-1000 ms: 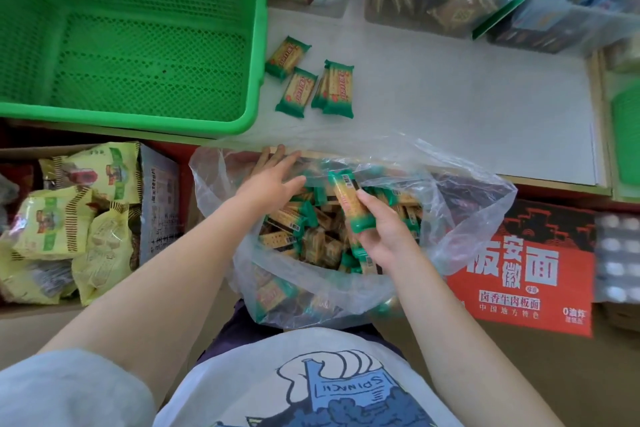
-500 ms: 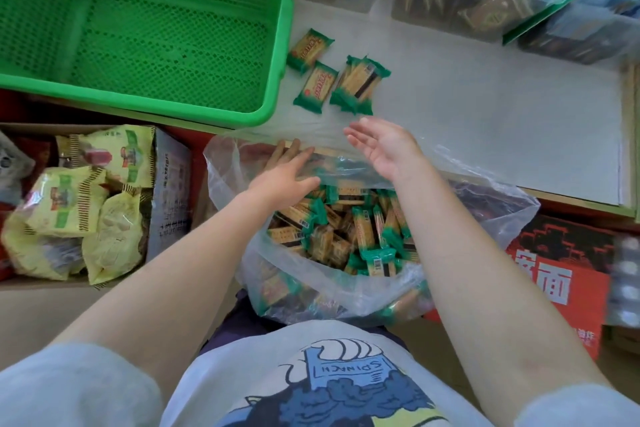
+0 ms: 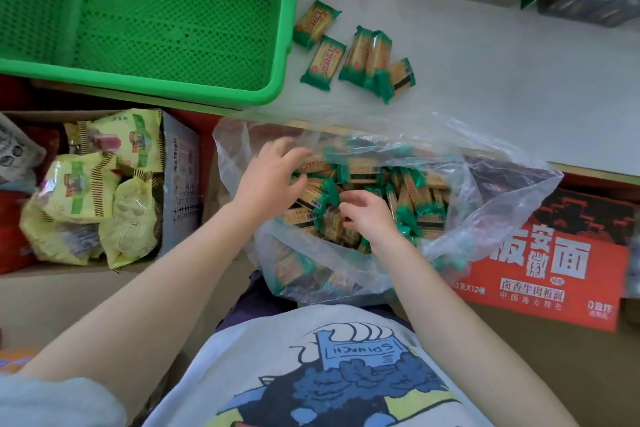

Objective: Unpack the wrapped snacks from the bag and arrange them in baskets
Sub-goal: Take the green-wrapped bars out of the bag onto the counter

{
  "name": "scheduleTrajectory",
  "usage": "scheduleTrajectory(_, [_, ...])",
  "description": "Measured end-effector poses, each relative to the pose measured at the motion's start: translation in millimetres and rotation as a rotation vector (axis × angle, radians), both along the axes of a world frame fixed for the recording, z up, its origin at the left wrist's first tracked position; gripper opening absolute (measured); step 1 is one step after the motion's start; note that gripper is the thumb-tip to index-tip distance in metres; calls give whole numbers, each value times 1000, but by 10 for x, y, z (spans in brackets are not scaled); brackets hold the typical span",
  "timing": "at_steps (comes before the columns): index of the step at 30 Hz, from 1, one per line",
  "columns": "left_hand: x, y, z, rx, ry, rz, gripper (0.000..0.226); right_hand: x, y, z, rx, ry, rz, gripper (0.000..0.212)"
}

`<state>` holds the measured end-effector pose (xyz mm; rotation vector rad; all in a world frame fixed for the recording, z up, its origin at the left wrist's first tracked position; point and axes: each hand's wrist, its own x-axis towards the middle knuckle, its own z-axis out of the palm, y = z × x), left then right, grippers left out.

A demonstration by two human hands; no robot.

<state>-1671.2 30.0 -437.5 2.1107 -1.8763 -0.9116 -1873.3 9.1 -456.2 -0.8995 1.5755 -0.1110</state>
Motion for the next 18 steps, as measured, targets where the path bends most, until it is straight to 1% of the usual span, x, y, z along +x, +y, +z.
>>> scheduleTrajectory(2, [3,186,1,11,13,30,39,77,13,-71,-39,38,22,35])
scheduleTrajectory(4, [-4,336,-18,15,18,64,35,170,-6,-106,-67,84,52,38])
scheduleTrajectory(8, [4,492,-9,35,35,103,33,312,-38,-132,-150,195,176,46])
scheduleTrajectory(10, [21,520,5,54,50,98,33,319,-23,-144,-190,223,232,47])
scheduleTrajectory(12, [28,528,35,66,75,100,33,288,5,-138,-221,257,291,43])
scheduleTrajectory(14, [15,535,61,81,107,114,31,234,46,-104,-263,291,347,33])
scheduleTrajectory(16, [-14,530,90,96,136,137,28,169,88,-60,-313,312,353,17])
scheduleTrajectory(18, [-55,511,104,118,171,167,26,98,104,-7,-342,297,328,10])
